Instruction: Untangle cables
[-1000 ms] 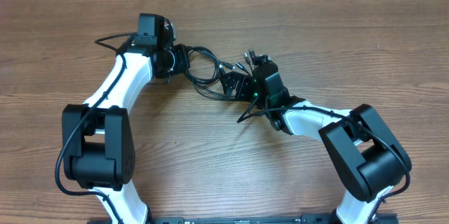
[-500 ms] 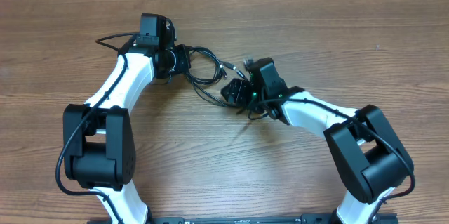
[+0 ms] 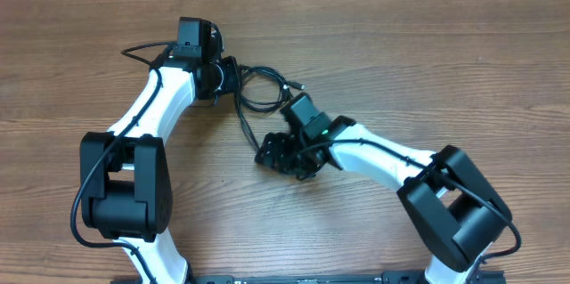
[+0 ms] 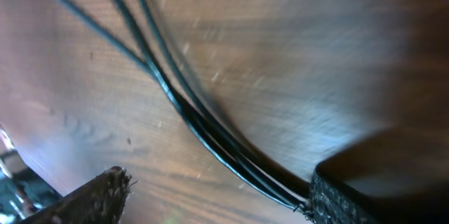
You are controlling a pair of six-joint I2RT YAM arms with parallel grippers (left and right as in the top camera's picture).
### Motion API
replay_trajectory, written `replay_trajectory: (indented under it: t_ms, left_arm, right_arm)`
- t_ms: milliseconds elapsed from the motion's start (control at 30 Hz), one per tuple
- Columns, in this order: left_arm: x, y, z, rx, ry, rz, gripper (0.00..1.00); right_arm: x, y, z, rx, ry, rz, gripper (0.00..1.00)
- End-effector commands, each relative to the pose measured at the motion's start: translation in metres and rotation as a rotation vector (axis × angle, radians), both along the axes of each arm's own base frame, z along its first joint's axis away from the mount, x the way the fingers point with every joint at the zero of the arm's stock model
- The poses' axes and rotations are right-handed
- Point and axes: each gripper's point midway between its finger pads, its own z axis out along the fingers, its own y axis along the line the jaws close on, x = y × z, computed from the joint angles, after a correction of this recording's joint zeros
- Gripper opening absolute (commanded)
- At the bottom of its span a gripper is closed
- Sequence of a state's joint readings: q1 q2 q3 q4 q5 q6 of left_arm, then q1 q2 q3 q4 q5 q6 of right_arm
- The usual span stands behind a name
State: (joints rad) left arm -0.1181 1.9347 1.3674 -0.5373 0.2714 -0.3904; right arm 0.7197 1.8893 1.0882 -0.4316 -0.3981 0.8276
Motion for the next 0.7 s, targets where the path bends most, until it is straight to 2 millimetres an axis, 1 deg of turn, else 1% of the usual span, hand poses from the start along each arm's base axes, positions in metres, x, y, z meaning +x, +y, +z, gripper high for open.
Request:
replay_trajectory:
  t_ms: [0, 100, 233, 400, 533, 600, 667]
  left_arm:
    - [0.000, -0.001, 0.009, 0.006, -0.022, 0.005, 0.10]
    - [0.000, -0.001, 0.009, 0.006, -0.022, 0.005, 0.11]
    - [0.000, -0.001, 0.009, 0.006, -0.020, 0.005, 0.16]
    - [-0.001, -0.001, 0.009, 0.006, -0.019, 0.005, 0.30]
    - [0.000, 0.000, 0.009, 0.013, -0.020, 0.008, 0.45]
    - [0.000, 0.000, 0.009, 0.014, -0.020, 0.008, 0.49]
    - [-0.001, 0.002, 0.008, 0.024, -0.017, 0.014, 0.50]
  right_arm:
    - [-0.026, -0.003, -0.029, -0.068, 0.057, 0.026, 0.82]
    - [-0.028, 0.003, -0.027, -0.056, 0.044, 0.038, 0.82]
    - [-0.026, 0.009, -0.022, -0.033, 0.046, 0.045, 0.82]
    - [-0.027, 0.022, -0.013, 0.003, 0.033, 0.066, 0.80]
    - [-0.032, 0.039, -0.008, 0.039, -0.003, 0.105, 0.80]
    - [-0.036, 0.049, -0.005, 0.062, -0.016, 0.112, 0.80]
    - [-0.039, 0.059, -0.002, 0.087, -0.039, 0.133, 0.80]
